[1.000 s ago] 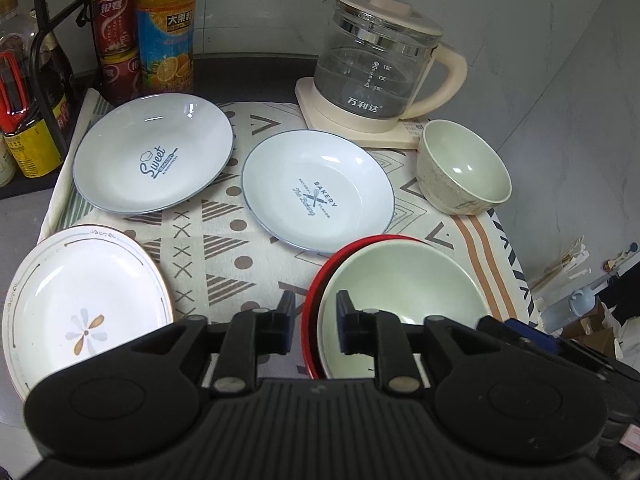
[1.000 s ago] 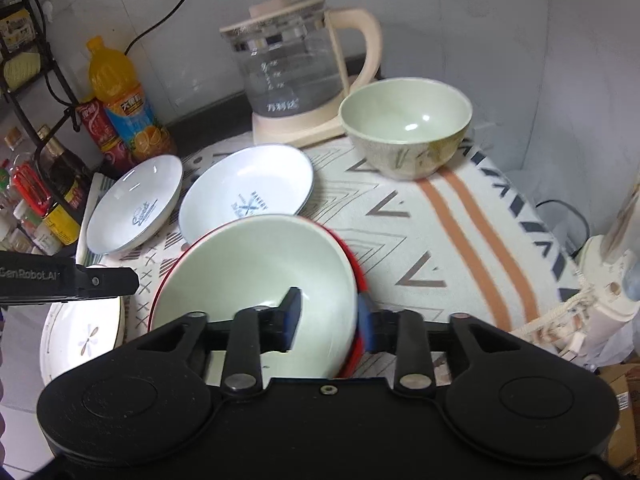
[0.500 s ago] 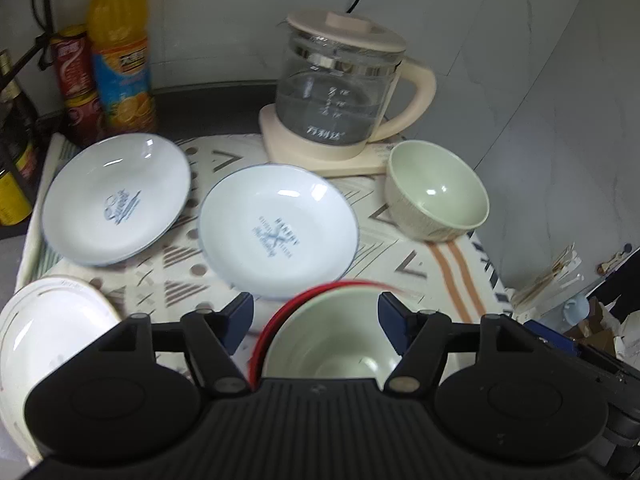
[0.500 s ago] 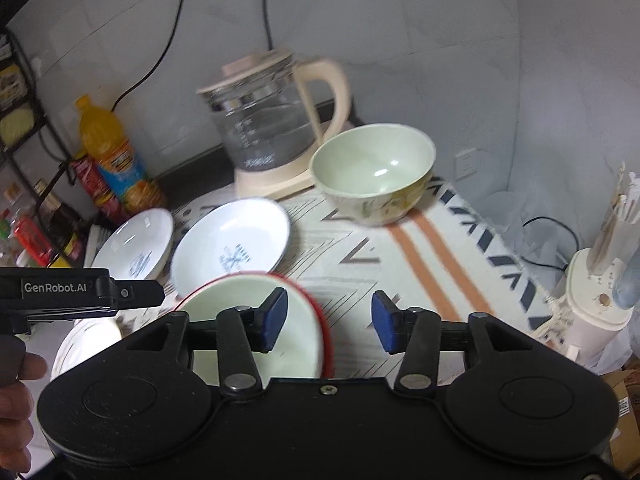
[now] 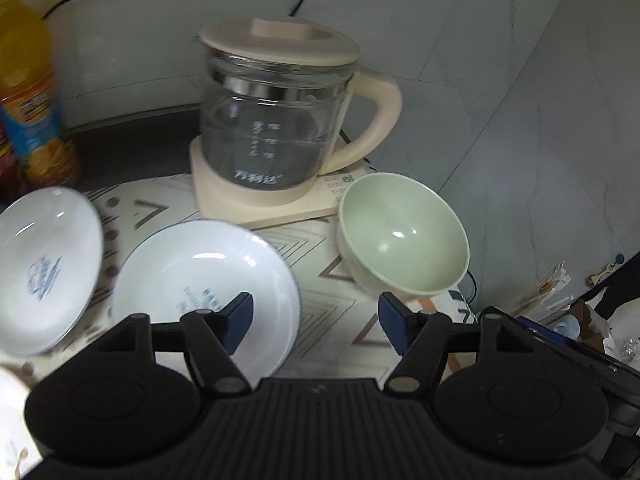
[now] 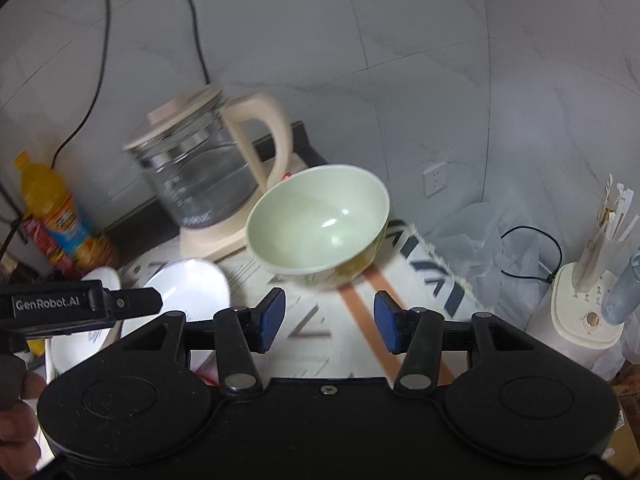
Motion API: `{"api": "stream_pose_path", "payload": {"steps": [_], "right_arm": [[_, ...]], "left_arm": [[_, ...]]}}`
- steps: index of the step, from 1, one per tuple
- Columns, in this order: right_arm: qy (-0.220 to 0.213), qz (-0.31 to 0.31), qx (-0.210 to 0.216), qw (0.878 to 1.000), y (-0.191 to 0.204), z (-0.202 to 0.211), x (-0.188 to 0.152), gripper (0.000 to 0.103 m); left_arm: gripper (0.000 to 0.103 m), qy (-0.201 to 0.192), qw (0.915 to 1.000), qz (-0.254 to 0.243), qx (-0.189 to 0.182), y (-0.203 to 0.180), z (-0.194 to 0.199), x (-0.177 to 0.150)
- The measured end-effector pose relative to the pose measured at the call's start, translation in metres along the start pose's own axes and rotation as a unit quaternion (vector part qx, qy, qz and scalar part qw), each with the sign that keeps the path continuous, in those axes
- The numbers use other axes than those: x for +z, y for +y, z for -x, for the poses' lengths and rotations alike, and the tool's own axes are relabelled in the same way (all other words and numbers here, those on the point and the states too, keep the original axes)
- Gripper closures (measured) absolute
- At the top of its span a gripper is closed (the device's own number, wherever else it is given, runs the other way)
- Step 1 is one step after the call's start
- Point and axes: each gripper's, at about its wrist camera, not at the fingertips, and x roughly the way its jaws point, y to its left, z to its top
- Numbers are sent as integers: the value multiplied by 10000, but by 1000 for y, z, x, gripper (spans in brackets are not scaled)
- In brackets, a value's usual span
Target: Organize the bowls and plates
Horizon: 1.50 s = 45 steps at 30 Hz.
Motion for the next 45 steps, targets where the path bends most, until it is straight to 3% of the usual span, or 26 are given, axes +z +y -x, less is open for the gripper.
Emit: {"api": "stream_pose_path", "payload": {"steps": [12, 16, 21, 23, 25, 33, 45], "right_arm": [[226, -220, -175, 9993, -14, -53, 19, 54], [338, -338, -204, 9986, -17, -66, 23, 59], [496, -417, -224, 9976, -18, -86, 27, 65], [619, -503, -255, 9965, -20, -96, 27, 71], [708, -582, -289, 9954, -22, -103, 27, 75], [725, -508, -469, 9950, -20, -108, 34, 81], [601, -349, -433, 9966, -12, -76, 32, 81]], "left_arm": [[38, 289, 9992, -16, -281, -9, -65, 29], [41, 418, 9984, 10, -378, -14, -85, 34], [58, 624, 9973, 114, -367, -18, -111, 38], [77, 728, 9965, 174, -379, -18, -121, 38], [85, 811, 9958, 150, -402, -20, -127, 38], [85, 885, 9953, 140, -378, -25, -122, 35], [85, 627, 9972, 155, -386, -27, -80, 26]]}}
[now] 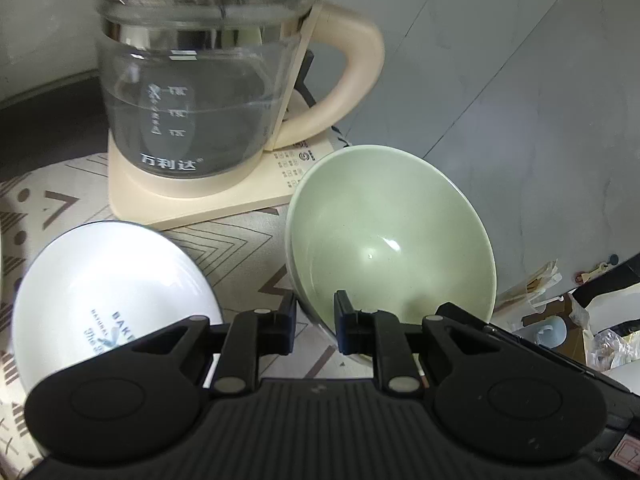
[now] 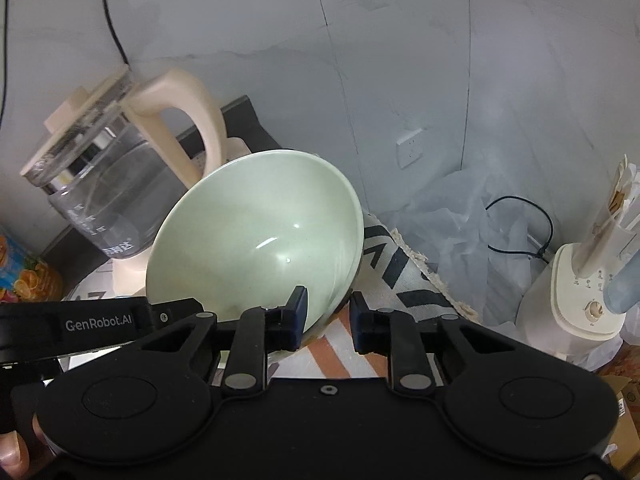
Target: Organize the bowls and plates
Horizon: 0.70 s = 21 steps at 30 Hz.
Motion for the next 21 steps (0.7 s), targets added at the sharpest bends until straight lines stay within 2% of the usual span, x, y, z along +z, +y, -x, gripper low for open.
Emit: {"api": "stream_pose_path", "payload": {"steps": [6, 21], "right_arm": [[-107, 136, 162, 9997, 4, 22, -7, 81], [-326, 590, 545, 9962, 18, 81, -37, 81]], "left_arm": [[85, -132, 9994, 310, 44, 3, 26, -15], [86, -620, 9961, 551, 314, 3, 99, -67]]}}
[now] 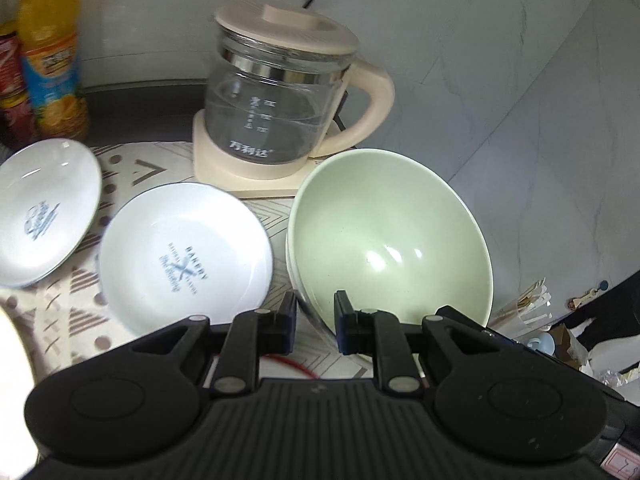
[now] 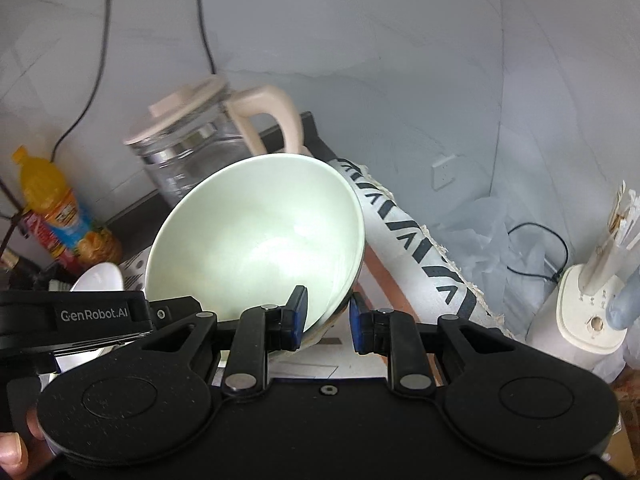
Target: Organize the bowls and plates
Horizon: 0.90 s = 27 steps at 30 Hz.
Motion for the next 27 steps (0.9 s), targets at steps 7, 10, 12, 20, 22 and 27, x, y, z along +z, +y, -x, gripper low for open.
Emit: {"api": "stream_pose_path", "payload": {"steps": [7, 10, 12, 20, 22, 27], "right_arm": [[-81, 280, 196, 9994, 12, 21, -9, 81], [-113, 366, 281, 9989, 15, 31, -14, 81], [-133, 423, 347, 9984, 16, 36, -16, 81], [-167, 582, 594, 9964, 27, 54, -33, 81], [-165, 621, 635, 9959, 30, 58, -38, 81], [-155, 715, 690, 9949, 34, 65, -53, 81]], "left_arm": [[85, -186, 9996, 173, 109, 6, 31, -17], [85, -265, 9993, 226, 162, 8, 43, -27], [85, -316, 9989, 284, 204, 9, 50, -33], [85, -452, 9970, 530, 327, 23, 75, -57], [85, -465, 9967, 576, 334, 27, 80, -62], [85, -496, 9960, 654, 359, 34, 86, -80]]}}
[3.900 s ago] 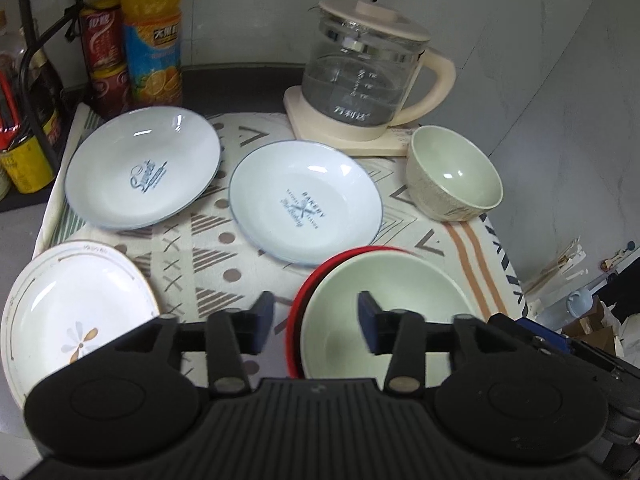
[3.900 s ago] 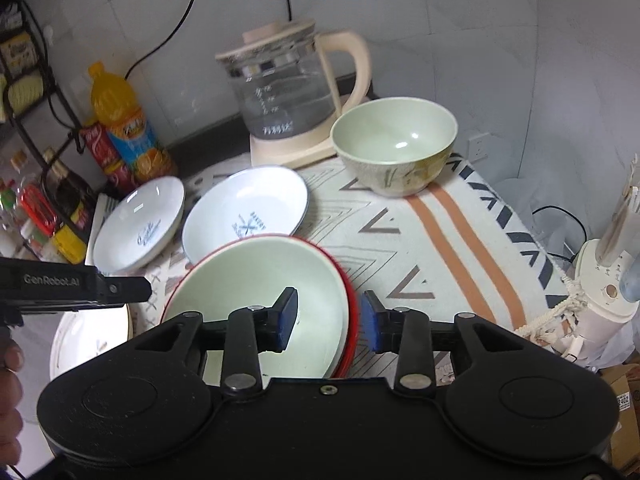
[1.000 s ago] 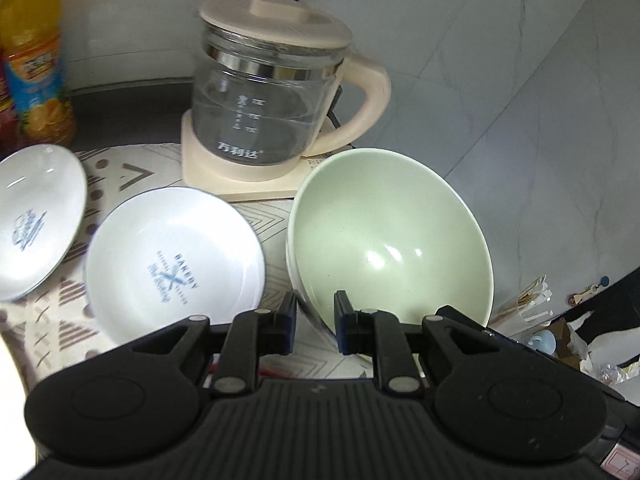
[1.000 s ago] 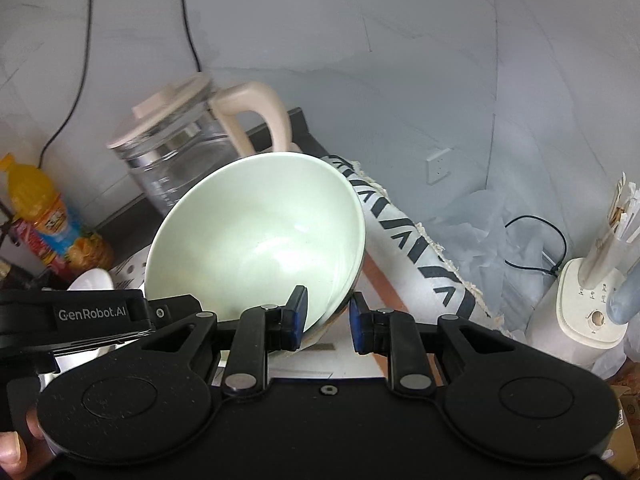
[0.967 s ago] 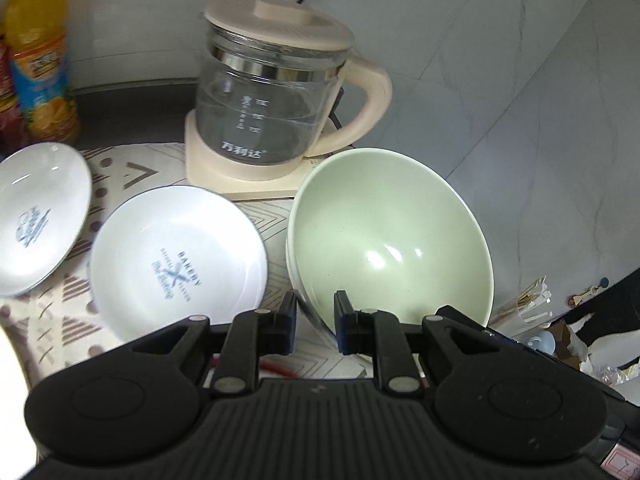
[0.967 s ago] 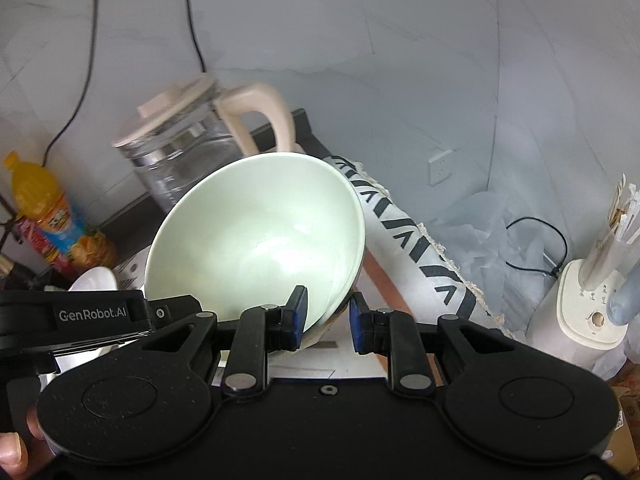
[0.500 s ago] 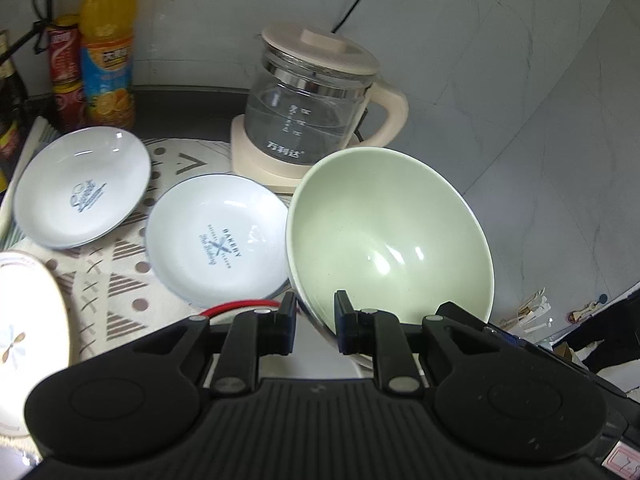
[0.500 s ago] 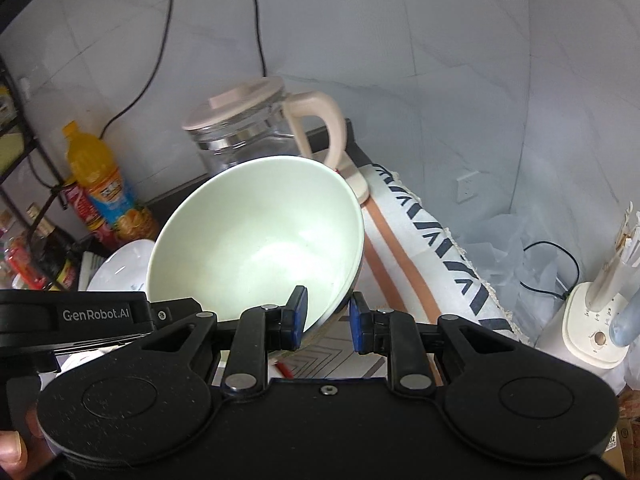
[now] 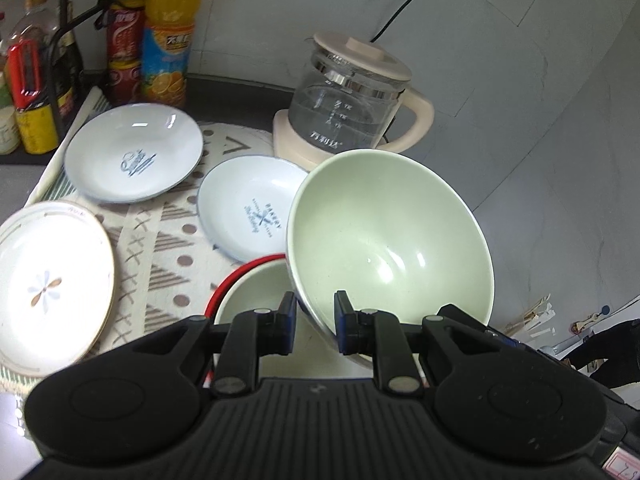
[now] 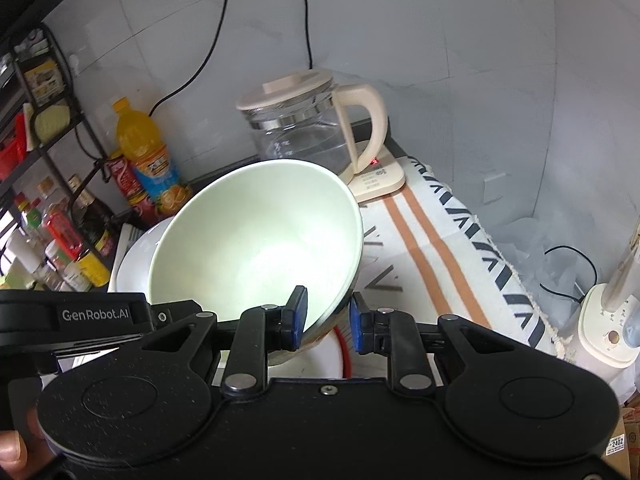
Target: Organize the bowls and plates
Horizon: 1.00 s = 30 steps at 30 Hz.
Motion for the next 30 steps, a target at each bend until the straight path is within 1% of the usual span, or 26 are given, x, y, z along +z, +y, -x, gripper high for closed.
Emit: {"api": "stream_pose_path", "payload": {"steps": [8, 14, 23, 28, 30], "right_arm": [[157, 29, 31, 9999, 4, 0, -19, 81], [291, 90, 43, 9995, 8, -1, -30, 81], [527, 102, 67, 9985, 7, -8, -41, 80], [641, 143, 68, 9978, 10, -15, -44, 80], [696, 164, 75, 9974, 12, -19, -46, 80]], "left_arm": [[85, 180, 9997, 172, 76, 13, -3, -16], [85, 423, 9985, 319, 136, 23, -9, -24], [85, 696, 9962, 434, 288, 27, -15, -32], [83, 809, 9945, 467, 472, 32, -21, -33], [82, 802, 9945, 479, 474, 33, -20, -32]]}}
